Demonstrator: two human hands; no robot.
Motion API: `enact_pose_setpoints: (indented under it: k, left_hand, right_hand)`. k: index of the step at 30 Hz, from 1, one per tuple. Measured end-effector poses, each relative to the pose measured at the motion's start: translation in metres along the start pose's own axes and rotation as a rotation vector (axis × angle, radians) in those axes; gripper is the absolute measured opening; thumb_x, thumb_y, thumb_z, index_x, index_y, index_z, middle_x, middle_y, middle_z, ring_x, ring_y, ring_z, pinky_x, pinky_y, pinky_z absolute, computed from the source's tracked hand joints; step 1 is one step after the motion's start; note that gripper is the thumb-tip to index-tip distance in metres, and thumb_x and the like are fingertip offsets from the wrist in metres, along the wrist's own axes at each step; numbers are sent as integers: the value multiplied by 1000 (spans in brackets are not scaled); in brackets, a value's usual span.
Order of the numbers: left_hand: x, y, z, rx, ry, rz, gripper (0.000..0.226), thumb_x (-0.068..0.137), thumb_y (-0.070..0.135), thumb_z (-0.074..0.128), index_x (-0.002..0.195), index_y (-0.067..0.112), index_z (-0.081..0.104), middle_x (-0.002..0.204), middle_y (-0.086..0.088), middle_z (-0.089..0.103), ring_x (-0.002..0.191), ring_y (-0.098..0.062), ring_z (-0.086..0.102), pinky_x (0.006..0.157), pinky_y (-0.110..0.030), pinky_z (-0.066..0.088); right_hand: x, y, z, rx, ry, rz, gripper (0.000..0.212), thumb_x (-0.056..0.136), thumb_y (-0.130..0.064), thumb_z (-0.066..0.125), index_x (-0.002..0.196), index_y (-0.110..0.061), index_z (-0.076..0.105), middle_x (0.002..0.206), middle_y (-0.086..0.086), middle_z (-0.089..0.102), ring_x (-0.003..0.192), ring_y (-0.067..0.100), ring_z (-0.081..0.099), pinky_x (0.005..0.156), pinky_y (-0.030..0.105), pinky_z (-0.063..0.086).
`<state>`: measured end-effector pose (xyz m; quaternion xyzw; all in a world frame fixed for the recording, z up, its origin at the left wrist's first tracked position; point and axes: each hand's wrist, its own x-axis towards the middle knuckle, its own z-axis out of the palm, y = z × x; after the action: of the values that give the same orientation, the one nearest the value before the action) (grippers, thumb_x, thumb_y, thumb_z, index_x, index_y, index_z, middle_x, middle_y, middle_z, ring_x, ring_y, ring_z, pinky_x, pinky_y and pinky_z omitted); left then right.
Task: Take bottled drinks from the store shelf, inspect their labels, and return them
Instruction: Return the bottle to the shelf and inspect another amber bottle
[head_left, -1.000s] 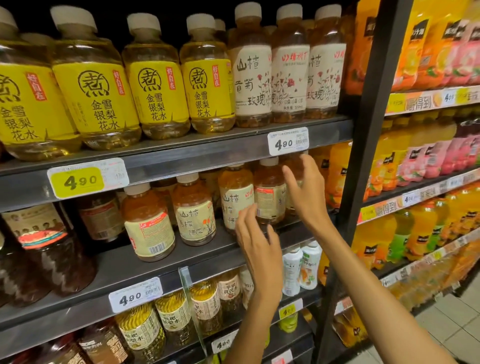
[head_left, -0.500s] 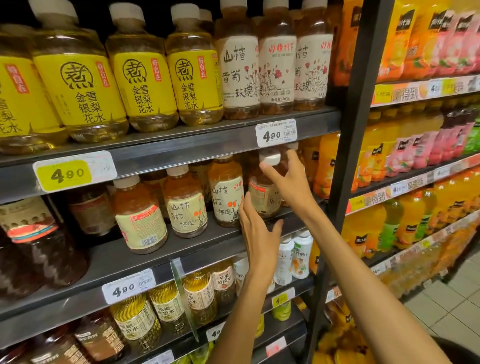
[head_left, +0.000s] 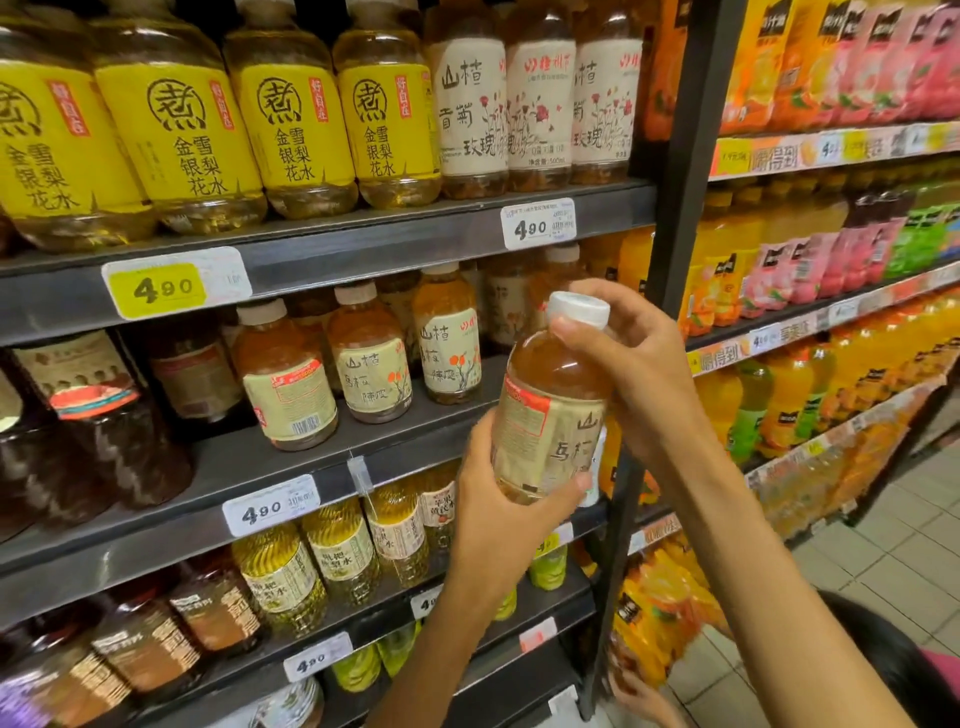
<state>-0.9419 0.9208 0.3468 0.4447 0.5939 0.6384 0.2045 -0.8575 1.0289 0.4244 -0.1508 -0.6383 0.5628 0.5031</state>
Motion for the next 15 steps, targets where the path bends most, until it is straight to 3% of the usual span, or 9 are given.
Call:
enact_pose_setpoints:
  k: [3, 5, 7, 9, 12, 15]
  left_hand:
    - [-29, 18, -11, -105, -137, -61, 64, 61, 38, 78, 120, 36, 54, 108, 17, 69, 100, -3, 65, 75, -14, 53]
    - [-44, 25, -16, -180, -212, -146, 56, 59, 46, 72, 112, 36, 58, 106, 14, 71, 99, -7, 68, 76, -20, 56]
    - [-57, 27, -22, -249, -271, -219, 49, 59, 51, 67, 105, 37, 63, 106, 10, 72, 100, -13, 69, 84, -32, 56]
    - [-66, 29, -30, -265, -280, -254, 46, 58, 55, 66, 101, 38, 64, 106, 10, 72, 101, -14, 68, 89, -37, 55]
    - [-70, 33, -46, -292, -245, -276, 54, 57, 54, 71, 105, 33, 60, 106, 8, 73, 101, -15, 68, 89, -39, 54]
    - [-67, 41, -61, -421, -200, -263, 57, 60, 54, 73, 109, 28, 60, 104, 4, 74, 97, -13, 70, 72, -25, 57]
  right_hand:
    - [-10, -11, 0, 131, -151, 96, 33, 79, -27, 69, 110, -17, 67, 102, 9, 73, 94, 21, 70, 73, 25, 55]
    - [-17, -13, 4, 278, -274, 182, 36, 84, -31, 62, 114, -12, 64, 100, 11, 73, 100, 27, 68, 78, 30, 55]
    - [-24, -12, 12, 437, -376, 277, 51, 78, -37, 72, 116, -6, 62, 100, 13, 71, 106, 34, 64, 89, 41, 54]
    - [-30, -12, 22, 562, -456, 310, 48, 76, -36, 71, 111, -4, 65, 99, 15, 71, 102, 34, 66, 94, 45, 51]
    - [-36, -15, 36, 599, -436, 315, 34, 80, -29, 61, 103, -5, 67, 90, 9, 72, 91, 26, 69, 85, 39, 55]
    - [-40, -19, 48, 506, -368, 284, 29, 82, -26, 60, 103, -6, 64, 88, 6, 72, 88, 22, 67, 81, 34, 55]
